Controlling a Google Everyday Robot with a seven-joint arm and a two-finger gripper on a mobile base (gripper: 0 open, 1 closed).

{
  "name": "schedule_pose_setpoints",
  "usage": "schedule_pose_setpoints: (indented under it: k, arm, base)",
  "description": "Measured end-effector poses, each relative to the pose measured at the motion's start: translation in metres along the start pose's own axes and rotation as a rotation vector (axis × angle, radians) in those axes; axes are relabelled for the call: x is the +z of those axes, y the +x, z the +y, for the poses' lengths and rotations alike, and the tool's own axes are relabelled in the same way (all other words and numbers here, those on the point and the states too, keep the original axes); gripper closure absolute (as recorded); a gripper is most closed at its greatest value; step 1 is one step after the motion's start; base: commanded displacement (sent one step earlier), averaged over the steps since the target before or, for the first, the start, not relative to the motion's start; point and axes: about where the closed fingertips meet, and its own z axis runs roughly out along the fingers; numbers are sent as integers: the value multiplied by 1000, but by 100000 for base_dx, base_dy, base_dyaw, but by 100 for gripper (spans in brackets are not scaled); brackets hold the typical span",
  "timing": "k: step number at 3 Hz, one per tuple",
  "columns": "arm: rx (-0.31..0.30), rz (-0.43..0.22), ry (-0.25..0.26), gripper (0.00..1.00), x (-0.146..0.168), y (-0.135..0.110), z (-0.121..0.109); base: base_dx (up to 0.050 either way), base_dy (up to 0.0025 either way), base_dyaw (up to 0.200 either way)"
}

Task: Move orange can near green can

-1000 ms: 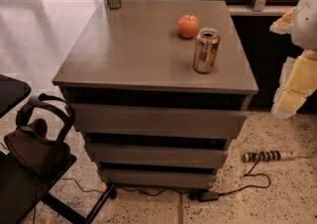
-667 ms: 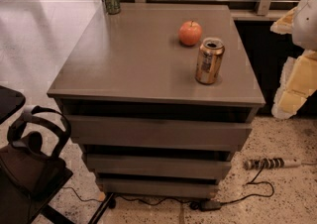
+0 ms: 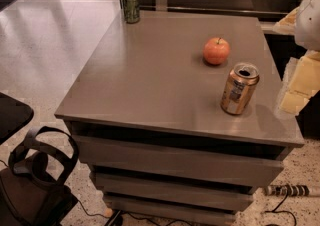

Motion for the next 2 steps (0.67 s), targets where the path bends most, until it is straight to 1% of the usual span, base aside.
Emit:
schedule_pose_setpoints:
  k: [1, 2]
  arm:
    - [0, 0, 0, 0, 0, 0, 0]
    - [0, -1, 2, 0, 0, 0, 0]
  base:
    - [0, 0, -18597]
    - [3, -3, 19639]
